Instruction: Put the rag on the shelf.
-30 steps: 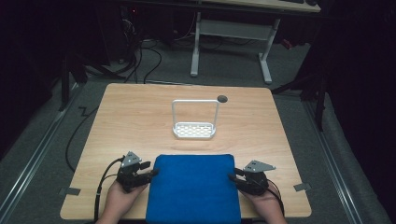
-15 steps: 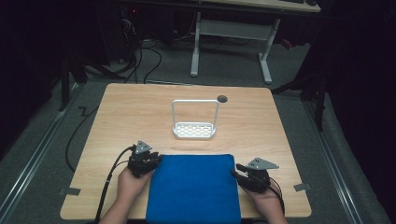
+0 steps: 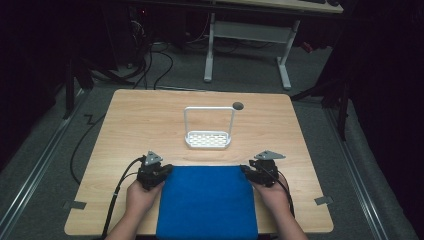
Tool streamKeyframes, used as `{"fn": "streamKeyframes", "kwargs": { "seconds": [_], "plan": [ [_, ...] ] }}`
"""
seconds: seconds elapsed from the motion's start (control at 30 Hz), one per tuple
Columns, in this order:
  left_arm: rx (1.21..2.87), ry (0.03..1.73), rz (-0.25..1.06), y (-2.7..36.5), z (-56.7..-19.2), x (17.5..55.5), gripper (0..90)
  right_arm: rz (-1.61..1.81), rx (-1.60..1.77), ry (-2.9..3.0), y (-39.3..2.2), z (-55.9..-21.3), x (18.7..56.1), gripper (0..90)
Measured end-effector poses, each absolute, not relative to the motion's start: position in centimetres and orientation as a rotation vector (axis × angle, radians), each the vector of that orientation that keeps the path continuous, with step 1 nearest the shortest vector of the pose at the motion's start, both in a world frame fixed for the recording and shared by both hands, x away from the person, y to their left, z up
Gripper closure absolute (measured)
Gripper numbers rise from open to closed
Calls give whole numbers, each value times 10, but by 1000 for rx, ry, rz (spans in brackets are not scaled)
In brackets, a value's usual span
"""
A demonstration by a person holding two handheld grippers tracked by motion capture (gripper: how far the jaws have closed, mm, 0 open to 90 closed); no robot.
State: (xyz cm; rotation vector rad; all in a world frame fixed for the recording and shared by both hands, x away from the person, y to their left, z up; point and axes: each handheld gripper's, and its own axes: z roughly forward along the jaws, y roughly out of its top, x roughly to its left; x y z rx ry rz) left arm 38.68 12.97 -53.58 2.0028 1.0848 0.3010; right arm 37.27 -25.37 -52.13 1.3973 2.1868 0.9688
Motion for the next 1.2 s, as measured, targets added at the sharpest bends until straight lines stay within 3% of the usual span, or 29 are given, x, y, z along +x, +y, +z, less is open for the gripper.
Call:
{"fn": "streamKeyframes", "kwargs": {
  "seconds": [0.17, 0.47, 1.2],
  "plan": [
    [2000, 1086, 298, 130, -536, 387, 871, 955, 1390, 2166, -255, -528, 373, 548],
    [1997, 1085, 285, 131, -536, 387, 874, 978, 1328, 2223, -250, -528, 368, 864],
    [1847, 981, 382, 142, -501, 361, 879, 1197, 1194, 2090, -254, -495, 341, 878]
  ]
}}
